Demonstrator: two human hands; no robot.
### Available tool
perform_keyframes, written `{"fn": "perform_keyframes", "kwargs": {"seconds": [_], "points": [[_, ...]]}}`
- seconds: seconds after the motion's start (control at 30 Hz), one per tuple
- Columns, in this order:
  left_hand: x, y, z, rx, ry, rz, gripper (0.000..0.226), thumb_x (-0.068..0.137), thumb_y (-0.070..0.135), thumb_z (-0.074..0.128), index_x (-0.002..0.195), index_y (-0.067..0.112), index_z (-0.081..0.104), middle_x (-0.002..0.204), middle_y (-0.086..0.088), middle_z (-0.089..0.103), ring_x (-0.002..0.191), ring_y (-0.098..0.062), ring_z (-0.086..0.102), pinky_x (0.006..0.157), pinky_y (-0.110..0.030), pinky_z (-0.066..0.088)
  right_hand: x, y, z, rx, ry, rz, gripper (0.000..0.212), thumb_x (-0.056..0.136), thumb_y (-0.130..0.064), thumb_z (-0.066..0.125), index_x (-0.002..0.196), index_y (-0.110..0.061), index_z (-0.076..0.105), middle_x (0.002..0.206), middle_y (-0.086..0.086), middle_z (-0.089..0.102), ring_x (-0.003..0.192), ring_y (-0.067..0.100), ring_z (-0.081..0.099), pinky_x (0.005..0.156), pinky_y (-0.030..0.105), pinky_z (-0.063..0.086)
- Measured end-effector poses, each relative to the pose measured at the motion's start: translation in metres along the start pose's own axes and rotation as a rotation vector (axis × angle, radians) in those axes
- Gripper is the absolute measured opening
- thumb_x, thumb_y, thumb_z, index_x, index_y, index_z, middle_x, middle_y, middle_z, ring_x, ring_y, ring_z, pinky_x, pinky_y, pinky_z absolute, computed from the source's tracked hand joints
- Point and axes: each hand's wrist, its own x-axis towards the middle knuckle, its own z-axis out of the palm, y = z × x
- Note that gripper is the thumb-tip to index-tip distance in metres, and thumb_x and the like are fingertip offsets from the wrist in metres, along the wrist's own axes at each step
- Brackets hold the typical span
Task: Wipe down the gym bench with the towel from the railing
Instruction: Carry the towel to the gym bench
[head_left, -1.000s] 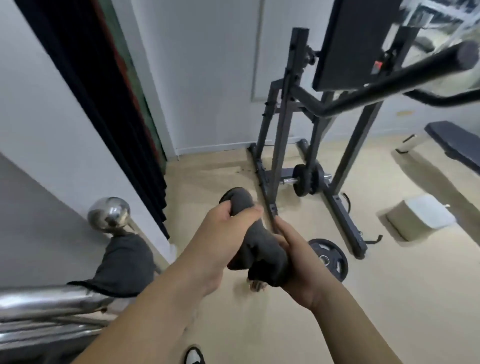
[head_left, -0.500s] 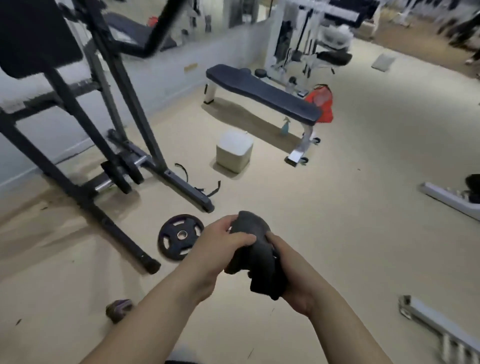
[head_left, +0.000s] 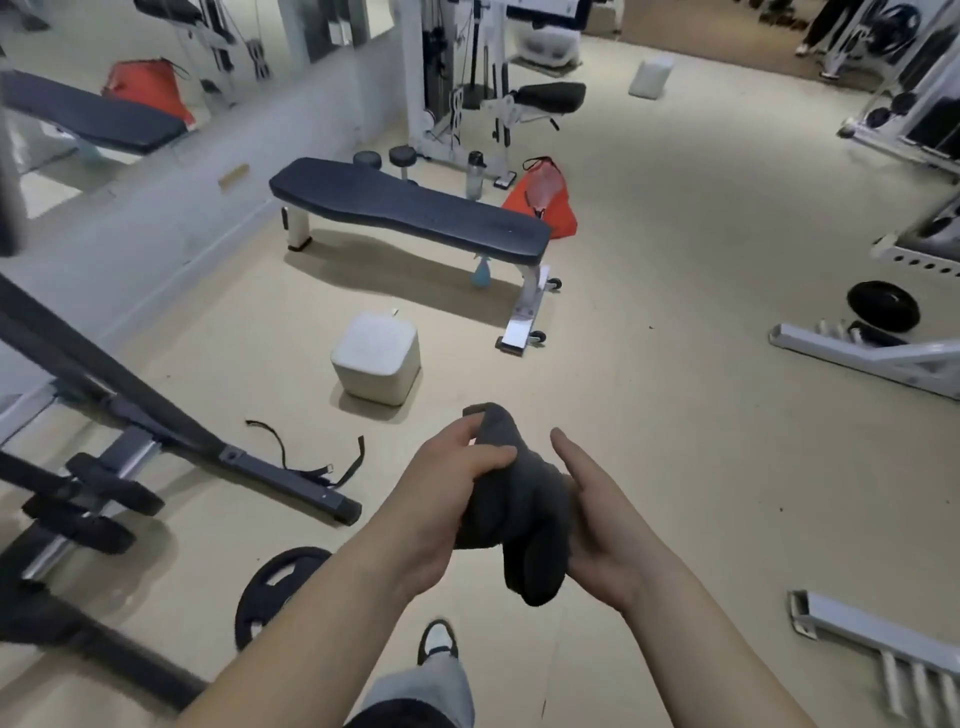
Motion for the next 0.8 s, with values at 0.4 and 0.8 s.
{"fn": "perform_keyframes", "kwargs": {"seconds": [0.4, 0.8], "points": [[0.244, 0.152, 0.027, -0.023, -0.135, 0.111, 0.035, 0.1, 0.013, 0.057, 0.131, 0.028, 0.062, 0.123, -0.007, 0.073, 0.114, -0.023, 0.07, 0.087, -0.034, 0.055, 0.149, -0.209, -0.038, -0.214, 0.134, 0.05, 0.064, 0.091, -0.075, 0.048, 0.121, -0.023, 0.073, 0.114, 0.013, 0.078, 0.109, 0.034, 0.074, 0.106, 0.059, 0.048], [0.418, 0.26, -0.043, -0.021, 0.395, 0.135, 0.042, 0.1, 0.012, 0.057, 0.136, 0.033, 0.057, 0.115, -0.001, 0.075, 0.091, -0.012, 0.074, 0.062, -0.016, 0.052, 0.378, -0.434, -0.031, -0.201, -0.134, -0.072, 0.04, 0.099, -0.025, 0.065, 0.131, -0.002, 0.064, 0.131, 0.017, 0.071, 0.125, 0.033, 0.066, 0.114, 0.055, 0.044]]}}
